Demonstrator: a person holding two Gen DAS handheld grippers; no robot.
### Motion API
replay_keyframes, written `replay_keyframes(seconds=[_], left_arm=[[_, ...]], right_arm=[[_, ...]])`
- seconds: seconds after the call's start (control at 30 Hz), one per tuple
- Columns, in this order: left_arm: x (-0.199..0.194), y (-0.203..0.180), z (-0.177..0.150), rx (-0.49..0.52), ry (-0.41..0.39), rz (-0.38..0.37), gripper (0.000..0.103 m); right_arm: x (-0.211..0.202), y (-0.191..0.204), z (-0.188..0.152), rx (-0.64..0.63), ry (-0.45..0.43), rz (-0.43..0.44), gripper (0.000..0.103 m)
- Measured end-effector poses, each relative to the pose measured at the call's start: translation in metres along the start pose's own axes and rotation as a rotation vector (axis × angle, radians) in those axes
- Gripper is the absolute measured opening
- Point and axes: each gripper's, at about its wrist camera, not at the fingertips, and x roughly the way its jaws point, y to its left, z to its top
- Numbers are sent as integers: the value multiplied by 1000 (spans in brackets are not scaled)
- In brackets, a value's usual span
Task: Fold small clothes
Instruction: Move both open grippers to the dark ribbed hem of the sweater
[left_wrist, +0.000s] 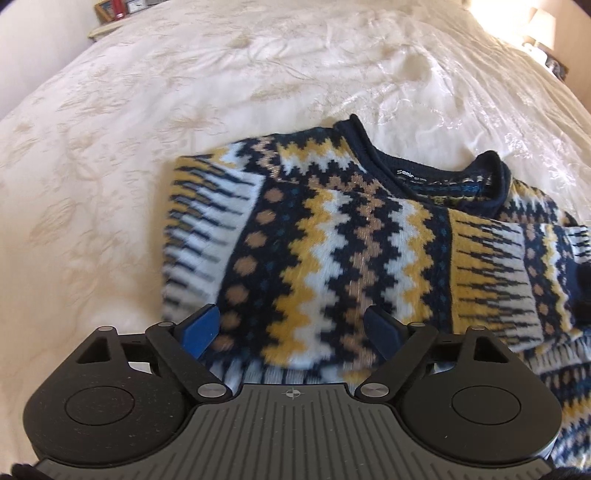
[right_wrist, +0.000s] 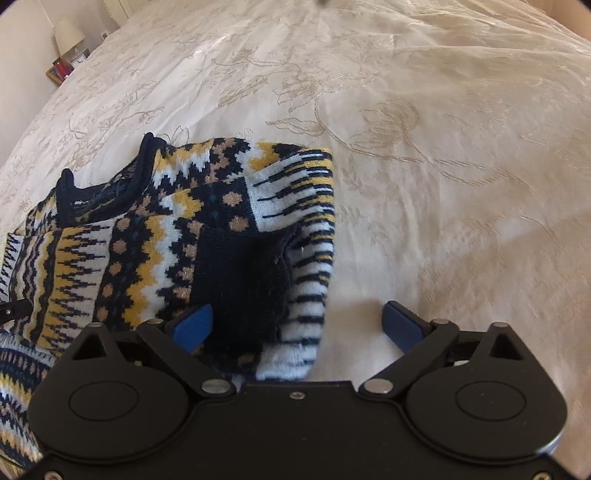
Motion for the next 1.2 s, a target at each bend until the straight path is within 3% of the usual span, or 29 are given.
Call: replay_keyframes(seconds=[0.23,0.5,0.73,1.03,1.2], left_arm=[[-66,4,-37,-54,-79,-8,85],[-137,2,-79,-131,-193,17,85],[-173,-8,-98,-89,-269,37,85],[-188,1,-149,-114,-240,-85,85],[-193,18,-188,-144,-185,-76,85]], right_arm=[[-52,-3,-48,-55,-62,16,96],[-104,9,-84,-108,-215,137,100],[-141,24,-102,-115,-316,219,102],[-177,43,-148,-104,-365,244,103],[-193,59,-185,-155,-353,216,102]])
